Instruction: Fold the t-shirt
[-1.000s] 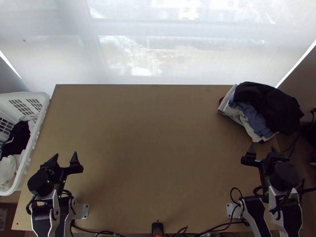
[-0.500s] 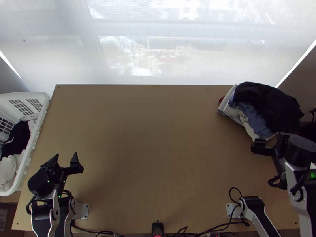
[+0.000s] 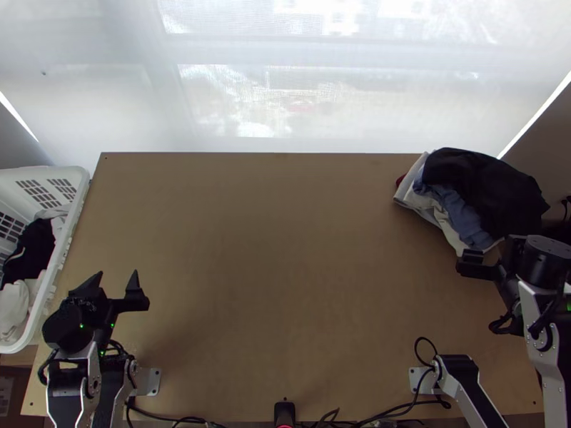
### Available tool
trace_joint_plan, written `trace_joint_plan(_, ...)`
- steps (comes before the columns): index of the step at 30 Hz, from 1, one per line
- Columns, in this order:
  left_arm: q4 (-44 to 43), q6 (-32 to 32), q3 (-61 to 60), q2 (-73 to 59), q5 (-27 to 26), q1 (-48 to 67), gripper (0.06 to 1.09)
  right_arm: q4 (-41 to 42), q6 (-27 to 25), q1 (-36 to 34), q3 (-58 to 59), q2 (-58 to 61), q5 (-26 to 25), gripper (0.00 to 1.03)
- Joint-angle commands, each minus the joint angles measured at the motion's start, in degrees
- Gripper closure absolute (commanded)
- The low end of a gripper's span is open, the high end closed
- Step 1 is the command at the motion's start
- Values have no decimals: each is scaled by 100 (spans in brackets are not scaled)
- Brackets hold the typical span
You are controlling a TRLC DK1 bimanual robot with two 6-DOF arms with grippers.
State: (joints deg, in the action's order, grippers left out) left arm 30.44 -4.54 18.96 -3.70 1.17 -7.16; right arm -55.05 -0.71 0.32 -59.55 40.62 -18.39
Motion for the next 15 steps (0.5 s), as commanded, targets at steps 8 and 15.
trace_joint_plan(8, 832, 893, 3957, -5474, 112, -1376, 9, -112, -61, -40, -83, 157, 117, 5)
trace_joint_plan(15, 156, 1341, 5276, -6801, 129, -2729, 10, -103, -87, -23, -285, 271, 143, 5)
